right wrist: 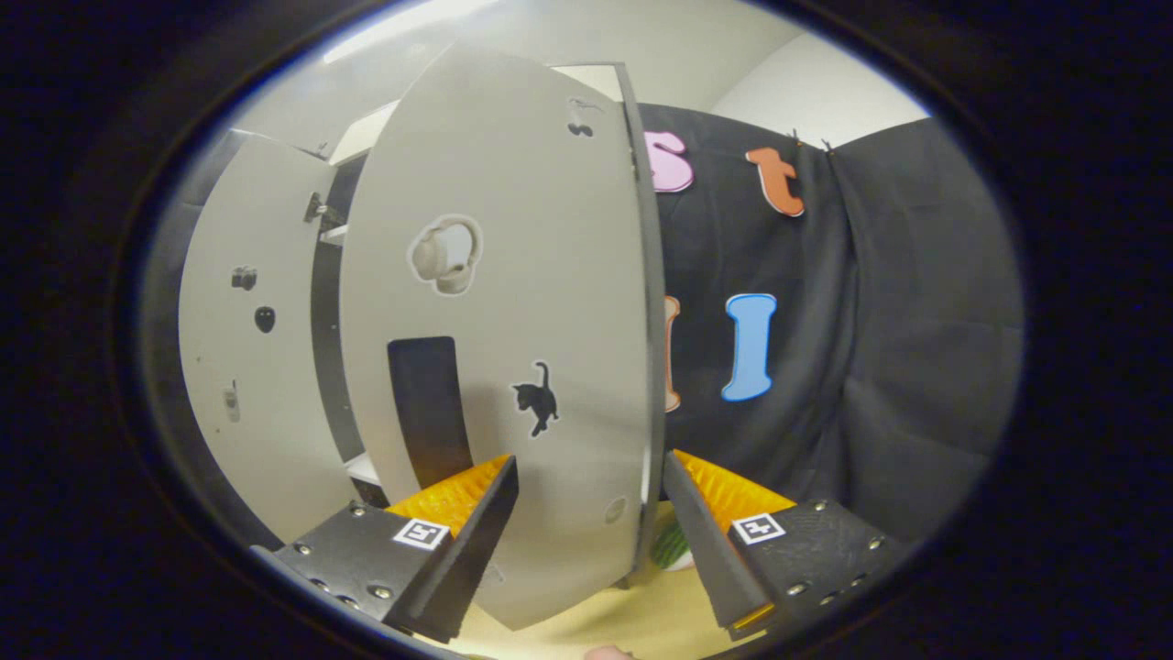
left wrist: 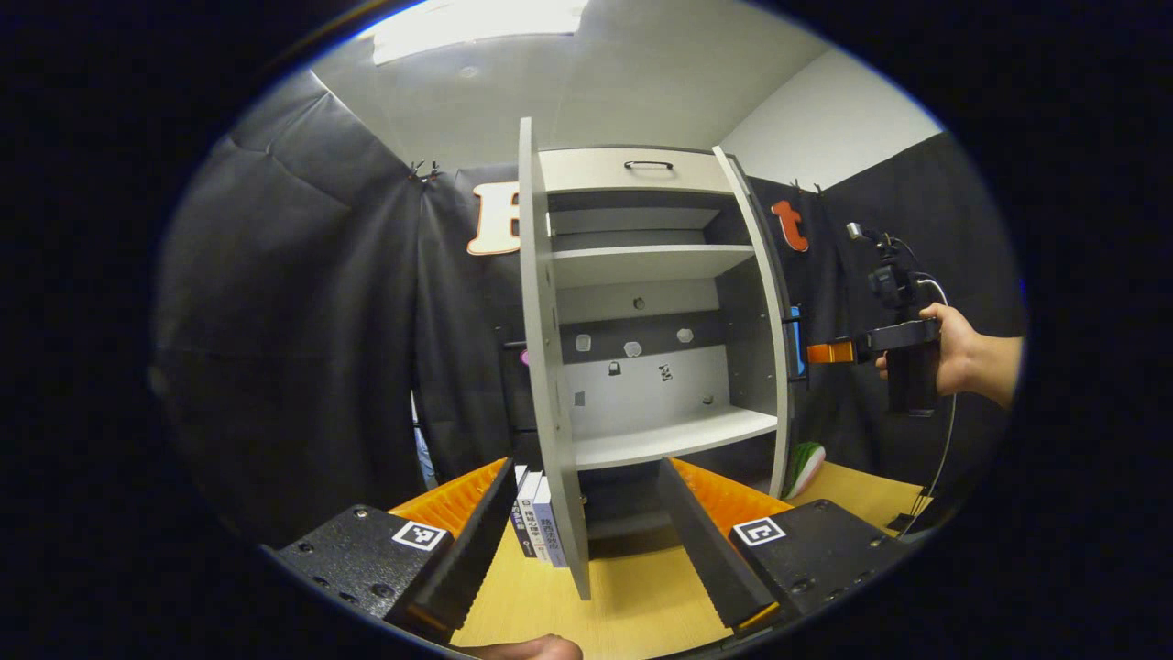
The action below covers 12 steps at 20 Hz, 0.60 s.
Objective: Grasp the bottle in the cabinet with the left hand and place it on the coaster, then close the right door with the right hand and the left door with the left hand.
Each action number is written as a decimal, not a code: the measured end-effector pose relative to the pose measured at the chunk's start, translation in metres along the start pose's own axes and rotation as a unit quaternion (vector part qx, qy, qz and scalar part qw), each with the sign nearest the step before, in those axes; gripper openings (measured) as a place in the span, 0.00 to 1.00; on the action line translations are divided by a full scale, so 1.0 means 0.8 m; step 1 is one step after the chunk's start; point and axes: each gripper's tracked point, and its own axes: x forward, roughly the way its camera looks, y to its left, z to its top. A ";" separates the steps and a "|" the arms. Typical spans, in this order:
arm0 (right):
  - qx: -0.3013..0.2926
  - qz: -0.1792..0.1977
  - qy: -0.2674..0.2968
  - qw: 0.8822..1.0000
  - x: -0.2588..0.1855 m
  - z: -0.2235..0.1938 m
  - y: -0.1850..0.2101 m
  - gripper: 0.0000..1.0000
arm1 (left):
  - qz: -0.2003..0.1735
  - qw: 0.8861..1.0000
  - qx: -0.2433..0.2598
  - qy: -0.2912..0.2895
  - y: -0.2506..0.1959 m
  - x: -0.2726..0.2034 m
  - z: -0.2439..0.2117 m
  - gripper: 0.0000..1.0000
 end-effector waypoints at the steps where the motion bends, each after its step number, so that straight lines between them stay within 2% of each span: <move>1: -0.003 -0.005 -0.002 1.000 -0.003 -0.002 -0.005 0.94 | 0.008 1.000 -0.004 0.001 0.009 0.001 -0.001 0.98; 7: -0.008 0.001 -0.006 1.000 -0.024 -0.019 -0.010 0.94 | 0.029 0.998 -0.051 0.028 0.047 0.011 -0.023 0.98; 9: -0.010 0.007 -0.012 1.000 -0.036 -0.022 -0.011 0.99 | 0.033 0.997 -0.057 0.041 0.062 0.013 -0.041 0.98; 12: -0.021 0.026 -0.019 0.999 -0.064 -0.028 -0.013 0.96 | 0.054 0.994 -0.066 0.067 0.102 0.024 -0.068 0.98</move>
